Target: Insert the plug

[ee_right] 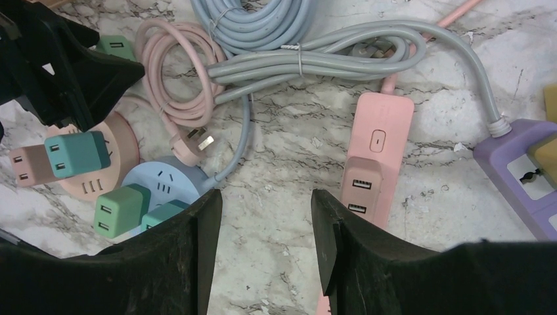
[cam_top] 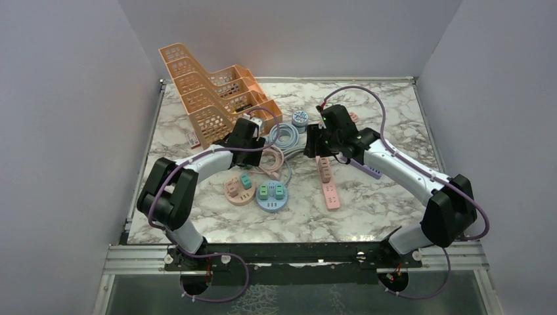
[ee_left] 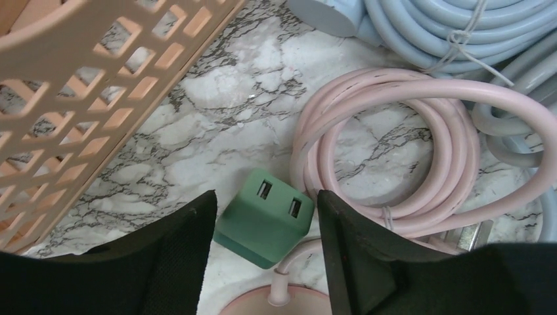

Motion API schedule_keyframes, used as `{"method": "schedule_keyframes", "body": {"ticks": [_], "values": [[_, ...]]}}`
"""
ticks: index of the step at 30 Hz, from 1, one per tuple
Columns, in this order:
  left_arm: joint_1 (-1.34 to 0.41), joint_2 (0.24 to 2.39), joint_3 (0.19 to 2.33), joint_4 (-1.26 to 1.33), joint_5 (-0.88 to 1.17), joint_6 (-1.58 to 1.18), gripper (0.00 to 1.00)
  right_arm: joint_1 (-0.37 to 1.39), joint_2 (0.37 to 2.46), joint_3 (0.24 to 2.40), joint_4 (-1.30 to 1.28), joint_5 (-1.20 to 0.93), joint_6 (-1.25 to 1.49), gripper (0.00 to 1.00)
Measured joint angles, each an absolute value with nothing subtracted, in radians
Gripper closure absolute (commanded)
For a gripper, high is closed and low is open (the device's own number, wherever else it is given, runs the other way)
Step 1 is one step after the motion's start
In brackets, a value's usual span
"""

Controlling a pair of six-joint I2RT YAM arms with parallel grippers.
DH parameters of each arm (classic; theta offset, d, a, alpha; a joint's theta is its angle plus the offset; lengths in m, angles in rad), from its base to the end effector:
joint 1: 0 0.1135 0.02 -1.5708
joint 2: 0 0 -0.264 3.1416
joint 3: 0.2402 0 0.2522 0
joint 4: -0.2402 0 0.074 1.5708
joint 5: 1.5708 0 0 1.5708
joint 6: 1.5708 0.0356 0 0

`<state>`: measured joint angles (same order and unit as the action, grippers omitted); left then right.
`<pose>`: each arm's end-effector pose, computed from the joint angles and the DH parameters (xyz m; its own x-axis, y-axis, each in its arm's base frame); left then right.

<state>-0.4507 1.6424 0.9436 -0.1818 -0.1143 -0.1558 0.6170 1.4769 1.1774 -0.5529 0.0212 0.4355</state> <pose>0.3030 -0.1421 0.1808 -0.7427 0.1882 -0.6426 0.2552 0.9668 -0.0119 0.2607 0.1840 0.2789 -0.7960 -0.0475 -0.6035 -0.2551 0.9304 0.2632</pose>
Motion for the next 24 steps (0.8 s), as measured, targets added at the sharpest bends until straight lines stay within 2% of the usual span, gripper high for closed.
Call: {"method": "schedule_keyframes", "body": {"ticks": [5,9,18,24], "values": [[-0.447,1.655,0.957,-0.181,-0.068,-0.143,0.57,0.617,1.485,1.177,-0.553,0.022,0.43,0.49],[-0.447,1.656,0.957,-0.181,-0.053,-0.136,0.58,0.617,1.485,1.182,-0.553,0.027,0.43,0.49],[-0.446,1.626,0.957,-0.223,-0.053,-0.117,0.24,0.617,1.497,1.201,-0.552,0.028,0.432,0.49],[-0.446,1.603,0.957,-0.263,-0.067,-0.174,0.21,0.617,1.502,1.201,-0.551,0.027,0.436,0.49]]}}
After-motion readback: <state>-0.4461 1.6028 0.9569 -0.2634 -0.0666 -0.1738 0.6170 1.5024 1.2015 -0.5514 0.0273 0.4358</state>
